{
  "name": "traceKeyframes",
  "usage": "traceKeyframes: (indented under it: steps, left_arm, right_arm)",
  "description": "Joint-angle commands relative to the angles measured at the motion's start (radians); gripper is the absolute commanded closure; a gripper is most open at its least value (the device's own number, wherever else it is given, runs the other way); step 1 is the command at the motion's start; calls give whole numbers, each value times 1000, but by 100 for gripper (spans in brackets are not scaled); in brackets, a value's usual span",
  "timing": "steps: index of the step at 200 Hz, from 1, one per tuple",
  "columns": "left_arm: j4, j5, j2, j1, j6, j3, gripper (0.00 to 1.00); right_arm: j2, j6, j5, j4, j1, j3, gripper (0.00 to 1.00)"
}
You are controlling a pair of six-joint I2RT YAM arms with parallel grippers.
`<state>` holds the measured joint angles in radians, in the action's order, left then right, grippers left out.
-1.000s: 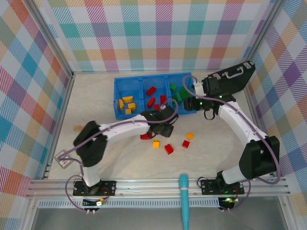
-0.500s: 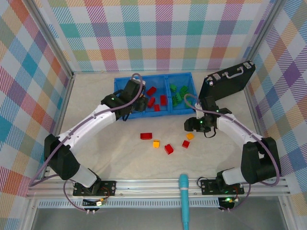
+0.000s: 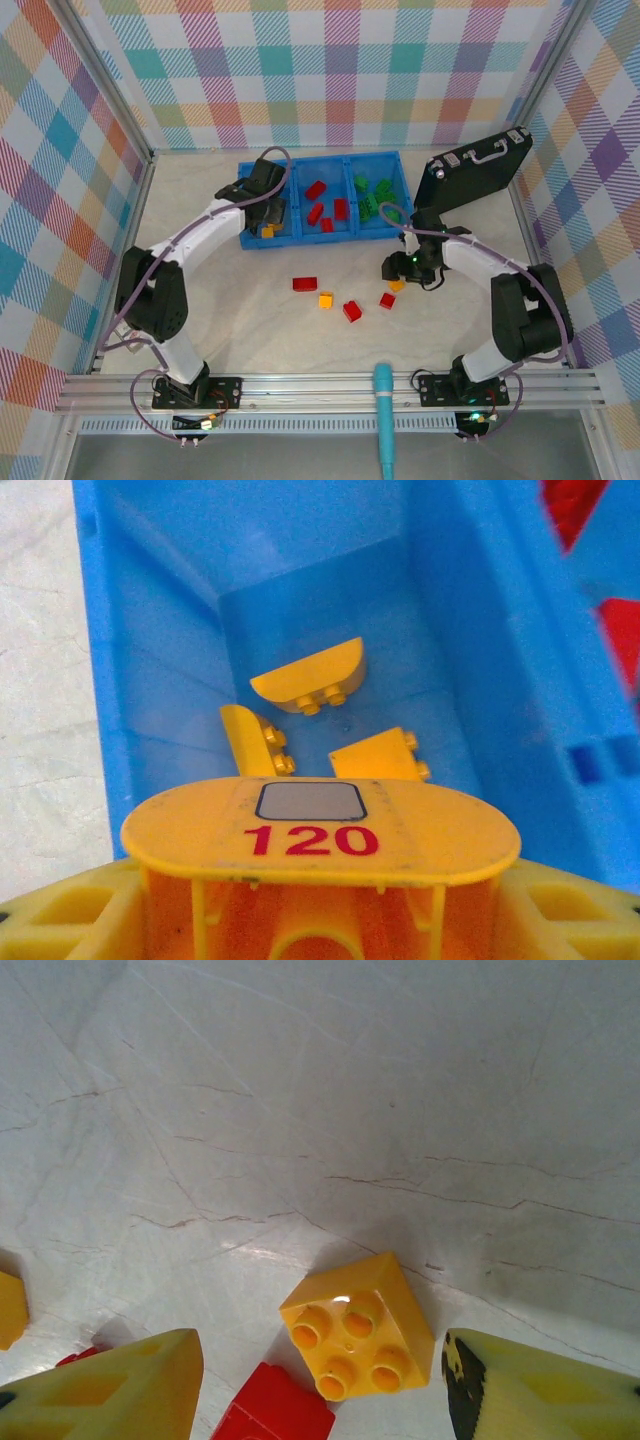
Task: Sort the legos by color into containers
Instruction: Place the lego in the container.
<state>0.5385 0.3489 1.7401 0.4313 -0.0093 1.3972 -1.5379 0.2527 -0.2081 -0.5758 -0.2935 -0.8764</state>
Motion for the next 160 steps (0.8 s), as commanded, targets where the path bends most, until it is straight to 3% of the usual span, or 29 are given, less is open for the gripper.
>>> traceKeyframes:
  steps: [1,34,73,125,160]
  left_arm:
    - [-38,-27,42,-18,7,26,39]
    - [-37,-55,103,-25,7,62,38]
    - [-36,-78,102,-25,-6,67,29]
    - [-16,-88,-20,-23,8,57,21]
    - [12,-83,-149,-23,33,41,18]
  right_arm:
    - [-27,15,20,-35,-14,-25,35]
    - [-85,27,62,-76,-17,-58,35]
    - [-121,35,94,-98,-30,-81,36]
    - [-191,23,166,-164,-67,-135,43]
    - [-221,26,208,-190,-86,-146,53]
